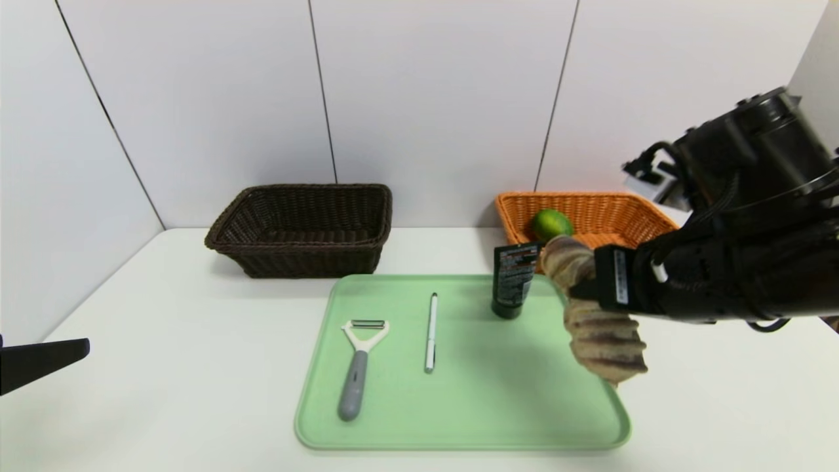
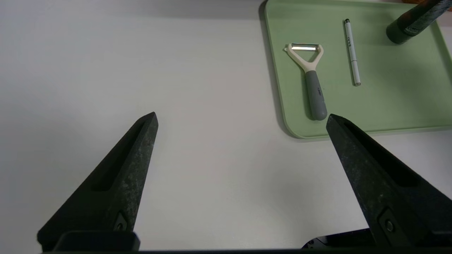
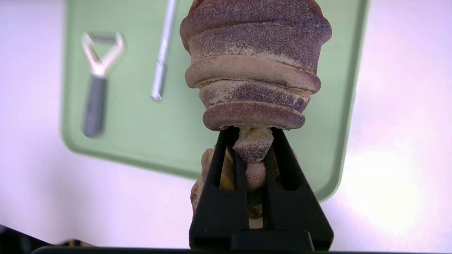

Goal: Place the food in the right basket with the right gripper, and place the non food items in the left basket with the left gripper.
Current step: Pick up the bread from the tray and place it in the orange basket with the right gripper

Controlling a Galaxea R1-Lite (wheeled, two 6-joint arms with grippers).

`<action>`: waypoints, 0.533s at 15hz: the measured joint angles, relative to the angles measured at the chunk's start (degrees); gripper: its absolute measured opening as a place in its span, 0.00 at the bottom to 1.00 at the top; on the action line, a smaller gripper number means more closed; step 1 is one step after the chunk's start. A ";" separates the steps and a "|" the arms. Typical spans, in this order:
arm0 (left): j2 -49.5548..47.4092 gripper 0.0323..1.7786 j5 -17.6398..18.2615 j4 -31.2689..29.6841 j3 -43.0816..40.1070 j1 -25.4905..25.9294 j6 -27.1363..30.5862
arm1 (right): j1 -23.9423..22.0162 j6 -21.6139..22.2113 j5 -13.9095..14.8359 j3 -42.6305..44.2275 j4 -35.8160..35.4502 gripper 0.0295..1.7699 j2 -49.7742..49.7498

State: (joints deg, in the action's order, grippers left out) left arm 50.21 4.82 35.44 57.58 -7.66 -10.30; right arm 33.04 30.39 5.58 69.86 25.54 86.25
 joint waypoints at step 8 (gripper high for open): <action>-0.13 0.95 0.00 0.11 -0.77 0.00 0.00 | -20.11 2.73 -9.05 11.56 -17.12 0.08 2.97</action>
State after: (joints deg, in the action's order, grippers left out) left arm 50.08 4.82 35.55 56.81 -7.66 -10.30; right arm 12.92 33.12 -3.46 81.42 8.42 89.22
